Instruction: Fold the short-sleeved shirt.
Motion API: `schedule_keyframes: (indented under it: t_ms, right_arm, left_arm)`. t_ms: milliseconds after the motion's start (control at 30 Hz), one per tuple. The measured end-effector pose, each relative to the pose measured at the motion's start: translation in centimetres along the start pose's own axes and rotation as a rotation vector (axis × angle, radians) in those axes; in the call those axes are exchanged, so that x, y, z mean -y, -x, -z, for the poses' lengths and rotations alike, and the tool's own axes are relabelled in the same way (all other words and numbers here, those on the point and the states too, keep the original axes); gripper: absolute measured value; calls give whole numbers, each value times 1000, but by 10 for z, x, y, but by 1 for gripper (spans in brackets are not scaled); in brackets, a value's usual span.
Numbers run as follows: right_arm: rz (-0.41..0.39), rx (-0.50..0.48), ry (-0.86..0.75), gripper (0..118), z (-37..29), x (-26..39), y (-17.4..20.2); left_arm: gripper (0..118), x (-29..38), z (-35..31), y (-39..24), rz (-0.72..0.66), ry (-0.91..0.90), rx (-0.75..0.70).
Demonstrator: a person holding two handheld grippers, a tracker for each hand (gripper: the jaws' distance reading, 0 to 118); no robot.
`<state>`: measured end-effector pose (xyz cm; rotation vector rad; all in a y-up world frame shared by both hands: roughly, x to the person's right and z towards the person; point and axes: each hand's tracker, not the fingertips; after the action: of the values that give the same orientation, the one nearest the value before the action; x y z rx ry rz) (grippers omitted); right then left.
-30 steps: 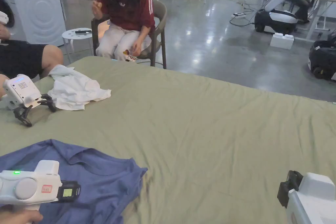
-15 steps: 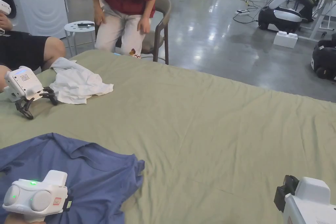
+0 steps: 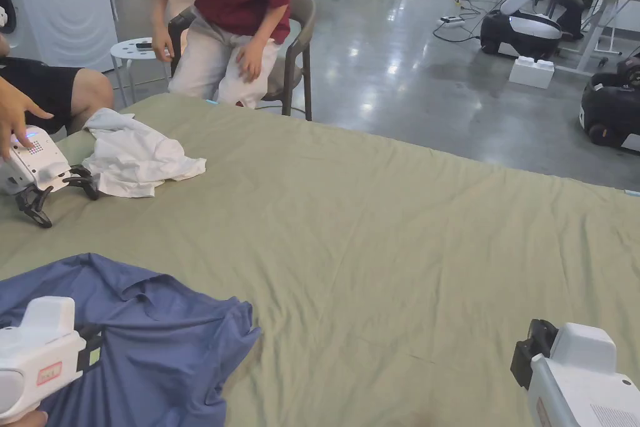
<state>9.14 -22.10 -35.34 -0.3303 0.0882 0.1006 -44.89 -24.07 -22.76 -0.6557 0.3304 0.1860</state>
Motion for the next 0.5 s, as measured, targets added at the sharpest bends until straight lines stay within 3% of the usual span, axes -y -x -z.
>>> schedule_keyframes:
  t_ms: [233,500]
  right_arm:
    - [24,0,-28,3,-4,-7,-3]
    - [45,7,-76,3,-16,-20,-16]
  left_arm:
    - [0,-53,-41,-4,-22,-195,10]
    - [0,-129,-86,-63,56,-374,130]
